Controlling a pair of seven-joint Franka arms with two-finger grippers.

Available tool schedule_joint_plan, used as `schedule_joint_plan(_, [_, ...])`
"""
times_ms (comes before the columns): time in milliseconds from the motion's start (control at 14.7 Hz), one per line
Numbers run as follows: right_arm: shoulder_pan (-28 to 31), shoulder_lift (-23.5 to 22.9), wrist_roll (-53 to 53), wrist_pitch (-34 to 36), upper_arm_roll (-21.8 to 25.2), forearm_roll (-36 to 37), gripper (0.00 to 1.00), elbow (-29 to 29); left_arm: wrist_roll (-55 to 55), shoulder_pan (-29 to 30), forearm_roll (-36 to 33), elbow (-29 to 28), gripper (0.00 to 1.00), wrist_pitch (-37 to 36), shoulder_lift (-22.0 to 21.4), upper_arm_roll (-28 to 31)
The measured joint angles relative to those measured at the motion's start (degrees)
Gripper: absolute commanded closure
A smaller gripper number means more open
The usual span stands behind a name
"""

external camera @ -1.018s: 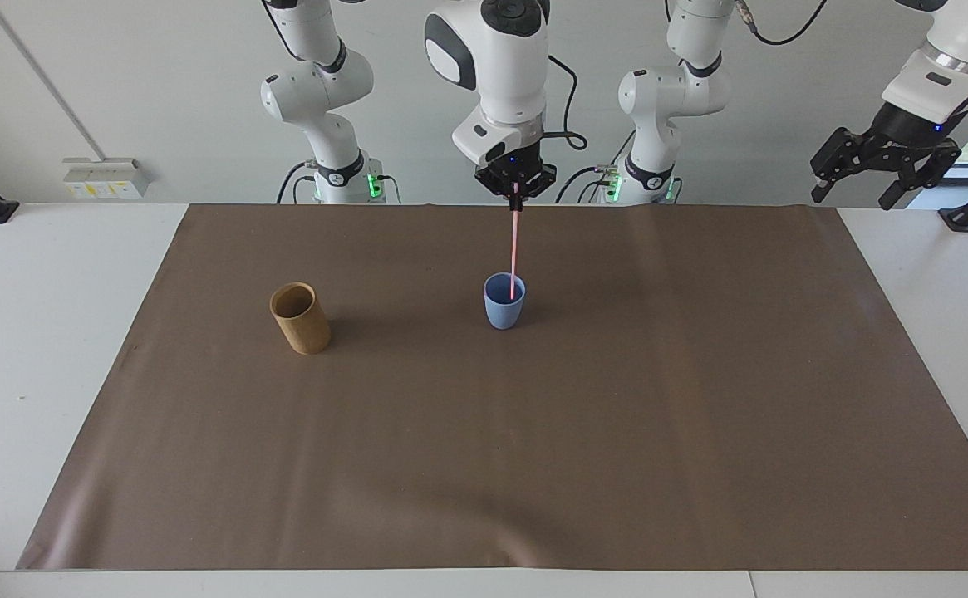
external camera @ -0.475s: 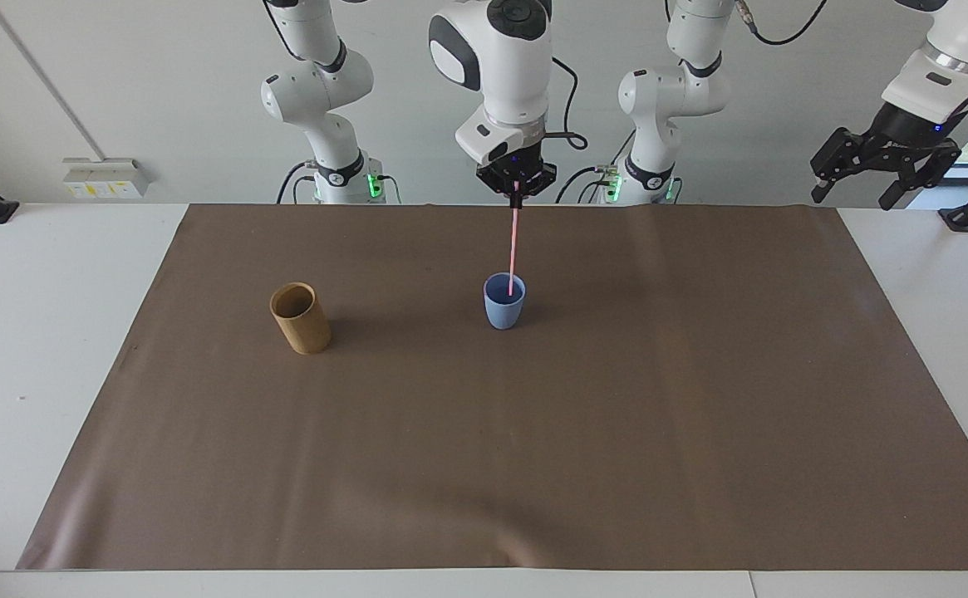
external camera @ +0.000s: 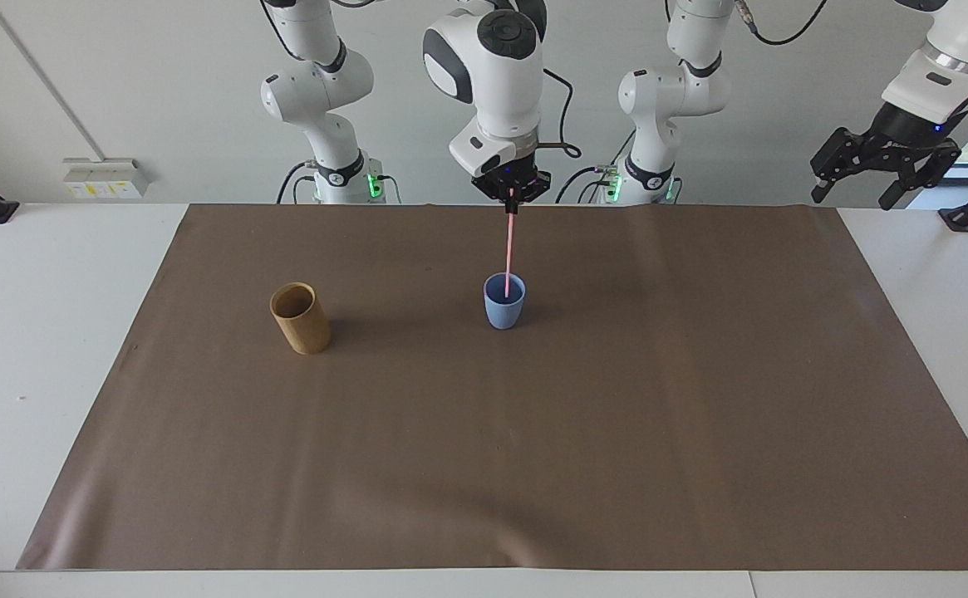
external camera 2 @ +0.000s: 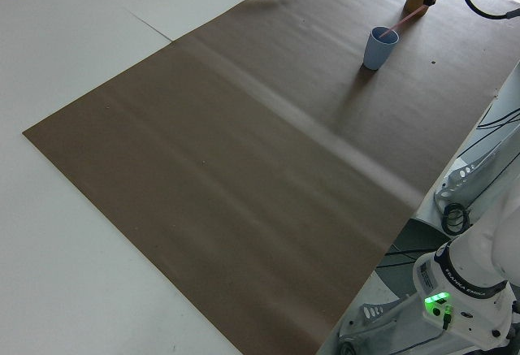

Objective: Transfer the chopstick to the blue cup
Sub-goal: 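Lower the pink stick into the blue cup and open the right gripper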

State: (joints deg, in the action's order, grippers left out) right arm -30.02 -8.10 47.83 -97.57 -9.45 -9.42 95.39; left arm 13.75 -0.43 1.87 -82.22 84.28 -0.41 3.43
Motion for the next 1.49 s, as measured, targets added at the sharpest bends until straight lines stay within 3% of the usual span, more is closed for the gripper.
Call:
schedule_joint_plan(746, [0.96, -1.27, -0.79, -3.18, 0.04, -1.47, 0.97, 0.98, 0.00, 0.00, 0.00, 0.00, 0.00, -0.02, 0.00, 0.00])
schedule_joint_plan(882, [0.96, -1.70, -0.85, -3.67, 0.04, -1.48, 0.50, 1.00, 0.00, 0.00, 0.00, 0.00, 0.00, -0.02, 0.00, 0.00])
schedule_joint_plan(1018, [0.97, -1.78, -0.89, -3.68, 0.04, -1.48, 0.23, 1.00, 0.00, 0.00, 0.00, 0.00, 0.00, -0.03, 0.00, 0.00])
schedule_joint_plan(1153, [0.97, -1.78, -0.95, -3.68, 0.04, -1.49, 0.04, 1.00, 0.00, 0.00, 0.00, 0.00, 0.00, -0.03, 0.00, 0.00])
schedule_joint_plan(1221, [0.97, -1.78, -0.97, -3.68, 0.04, -1.49, 0.00, 1.00, 0.00, 0.00, 0.00, 0.00, 0.00, -0.04, 0.00, 0.00])
schedule_joint_plan(1493, [1.15, -1.63, -1.24, -3.69, 0.13, -1.47, 0.00, 0.59, 0.00, 0.00, 0.00, 0.00, 0.00, -0.04, 0.00, 0.00])
